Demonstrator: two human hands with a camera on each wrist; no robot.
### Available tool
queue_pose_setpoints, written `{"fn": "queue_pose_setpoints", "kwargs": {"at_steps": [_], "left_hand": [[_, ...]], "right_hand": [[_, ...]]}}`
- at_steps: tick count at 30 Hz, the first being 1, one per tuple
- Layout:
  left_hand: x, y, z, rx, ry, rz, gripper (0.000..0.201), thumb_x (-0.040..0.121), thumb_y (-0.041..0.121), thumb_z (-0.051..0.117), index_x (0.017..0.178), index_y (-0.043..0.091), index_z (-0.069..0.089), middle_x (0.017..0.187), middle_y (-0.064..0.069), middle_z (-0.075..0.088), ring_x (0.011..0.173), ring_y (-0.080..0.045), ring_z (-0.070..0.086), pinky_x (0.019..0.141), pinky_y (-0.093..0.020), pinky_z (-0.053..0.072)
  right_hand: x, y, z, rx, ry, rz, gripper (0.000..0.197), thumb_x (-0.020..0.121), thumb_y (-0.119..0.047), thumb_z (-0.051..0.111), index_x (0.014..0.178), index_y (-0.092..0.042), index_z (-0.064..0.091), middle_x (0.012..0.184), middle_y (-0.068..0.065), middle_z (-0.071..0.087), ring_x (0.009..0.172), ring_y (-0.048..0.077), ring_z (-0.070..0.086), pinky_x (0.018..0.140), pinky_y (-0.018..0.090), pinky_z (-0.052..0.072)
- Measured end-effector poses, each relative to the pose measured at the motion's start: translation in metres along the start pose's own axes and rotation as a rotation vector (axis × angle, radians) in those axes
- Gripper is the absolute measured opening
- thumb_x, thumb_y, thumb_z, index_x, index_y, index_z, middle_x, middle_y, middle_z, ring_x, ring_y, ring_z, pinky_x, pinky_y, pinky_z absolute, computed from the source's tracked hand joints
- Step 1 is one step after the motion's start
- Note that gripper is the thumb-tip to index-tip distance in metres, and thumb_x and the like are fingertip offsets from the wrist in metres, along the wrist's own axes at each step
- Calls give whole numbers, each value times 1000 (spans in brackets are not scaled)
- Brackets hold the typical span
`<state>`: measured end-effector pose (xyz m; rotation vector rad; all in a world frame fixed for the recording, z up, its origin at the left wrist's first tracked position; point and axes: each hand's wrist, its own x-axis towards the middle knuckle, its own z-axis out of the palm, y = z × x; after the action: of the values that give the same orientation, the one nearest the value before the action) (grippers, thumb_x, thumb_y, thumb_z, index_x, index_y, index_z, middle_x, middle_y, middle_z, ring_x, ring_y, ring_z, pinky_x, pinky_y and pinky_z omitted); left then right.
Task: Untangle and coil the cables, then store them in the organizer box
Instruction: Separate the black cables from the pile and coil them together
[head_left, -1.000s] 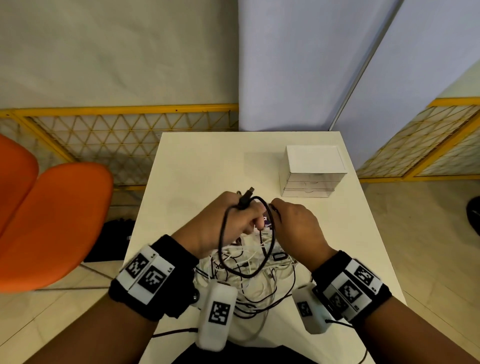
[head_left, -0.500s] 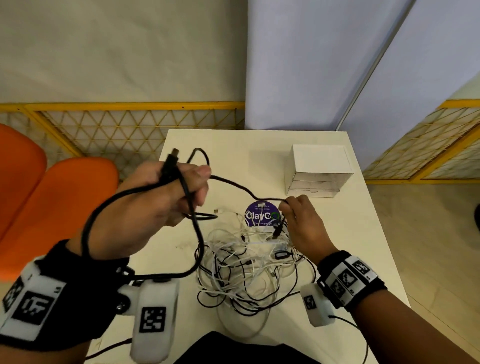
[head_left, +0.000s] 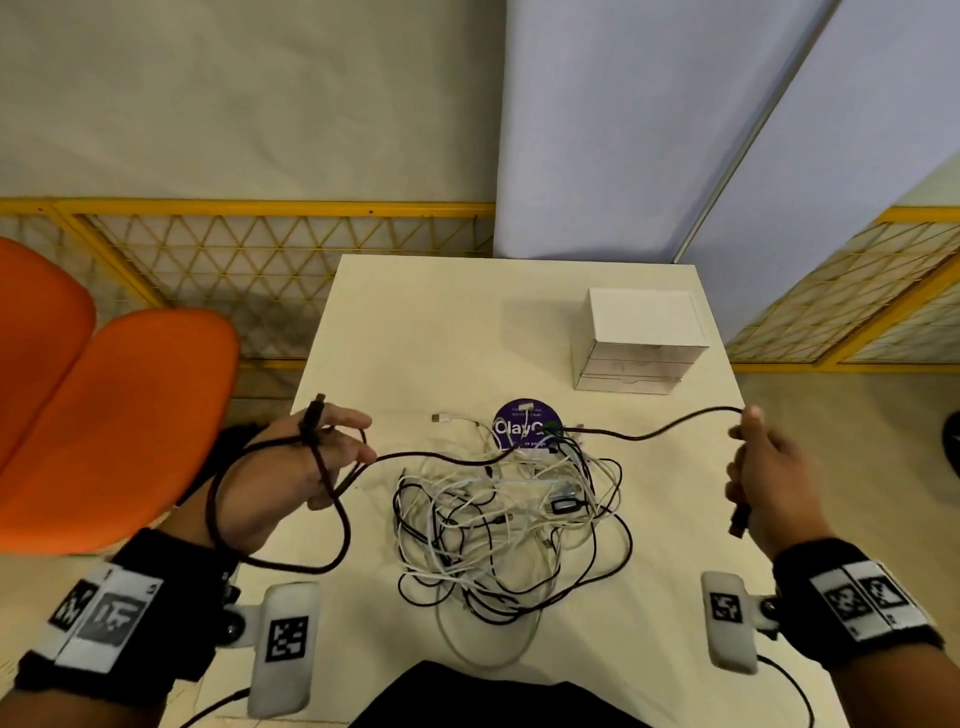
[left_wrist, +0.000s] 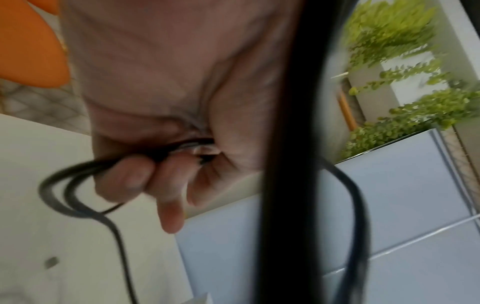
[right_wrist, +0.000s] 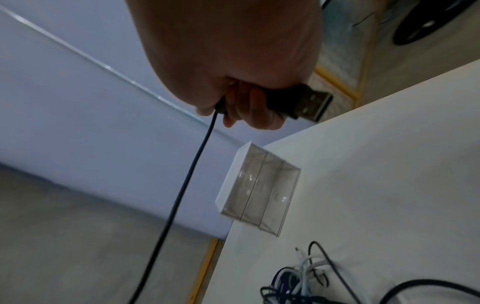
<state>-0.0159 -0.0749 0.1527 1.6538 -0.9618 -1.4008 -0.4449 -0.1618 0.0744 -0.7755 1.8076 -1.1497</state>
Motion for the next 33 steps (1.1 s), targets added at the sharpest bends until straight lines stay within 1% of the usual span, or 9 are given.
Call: {"fn": "queue_pose_setpoints", "kwargs": {"at_steps": [4, 7, 10, 14, 20, 24, 26, 29, 33], "left_hand": [[-2, -23, 5, 145, -58, 72, 13, 82, 14, 78, 92, 11, 71, 84, -11, 69, 75, -14, 62, 71, -28, 48], [2, -36, 12, 319, -198, 118, 19, 73, 30, 84, 77, 19, 68, 75, -3, 64, 70, -16, 57, 69, -31, 46], [3, -48, 24, 558, -323, 81, 37, 78, 20, 84, 107, 25, 62, 92, -2, 63, 73, -11, 60, 67, -23, 50], [10, -58, 34, 921, -305, 76, 78, 93, 6, 61, 153, 34, 19, 134, 1, 47, 102, -13, 58, 74, -14, 45], [-6, 6, 63, 499, -159, 392, 35, 93, 27, 67, 123, 39, 53, 126, 13, 59, 109, -1, 59, 96, -31, 50], [-40, 69, 106, 400, -372, 554, 42, 93, 57, 57, 126, 33, 58, 128, 20, 61, 125, 5, 51, 107, -21, 40], [-50, 88, 122, 471, -480, 564, 45, 91, 59, 50, 126, 30, 56, 117, 13, 67, 114, 0, 60, 98, -27, 48], [-54, 107, 127, 546, -469, 557, 41, 96, 56, 51, 98, 18, 65, 68, 11, 59, 61, -3, 55, 62, -30, 45], [-54, 118, 116, 284, -351, 546, 57, 93, 58, 51, 73, 6, 64, 58, 6, 47, 53, -8, 40, 59, -25, 34]], "right_hand": [[-7, 9, -26, 127, 98, 59, 40, 99, -54, 46, 84, -17, 55, 61, 0, 28, 50, 14, 25, 47, 27, 23], [-16, 8, -37, 180, 144, 66, 39, 101, -51, 43, 85, -18, 55, 63, 0, 29, 50, 14, 27, 48, 29, 25], [-22, 2, -44, 207, 143, 28, 36, 104, -46, 40, 88, -18, 57, 61, -3, 31, 48, 11, 29, 50, 30, 26], [-36, -20, -49, 179, 49, -42, 33, 105, -31, 40, 119, -9, 61, 65, -5, 39, 53, 11, 31, 53, 28, 30], [-96, -81, -26, -263, -392, -374, 18, 94, -14, 64, 104, -25, 73, 61, 6, 58, 51, 12, 40, 45, 18, 33], [-140, -116, 8, -520, -661, -595, 12, 76, -36, 78, 85, -31, 71, 56, 2, 59, 45, 6, 45, 47, 14, 33], [-153, -130, 21, -677, -634, -851, 19, 77, -37, 80, 79, -30, 63, 56, -5, 58, 49, 9, 50, 46, 19, 36], [-164, -150, 30, -771, -364, -1256, 24, 69, -27, 73, 80, -25, 52, 56, -12, 52, 46, 9, 48, 44, 25, 36], [-163, -156, 44, -382, -391, -1062, 49, 75, -48, 68, 112, -31, 42, 99, -20, 52, 91, 1, 57, 68, 23, 52]]}}
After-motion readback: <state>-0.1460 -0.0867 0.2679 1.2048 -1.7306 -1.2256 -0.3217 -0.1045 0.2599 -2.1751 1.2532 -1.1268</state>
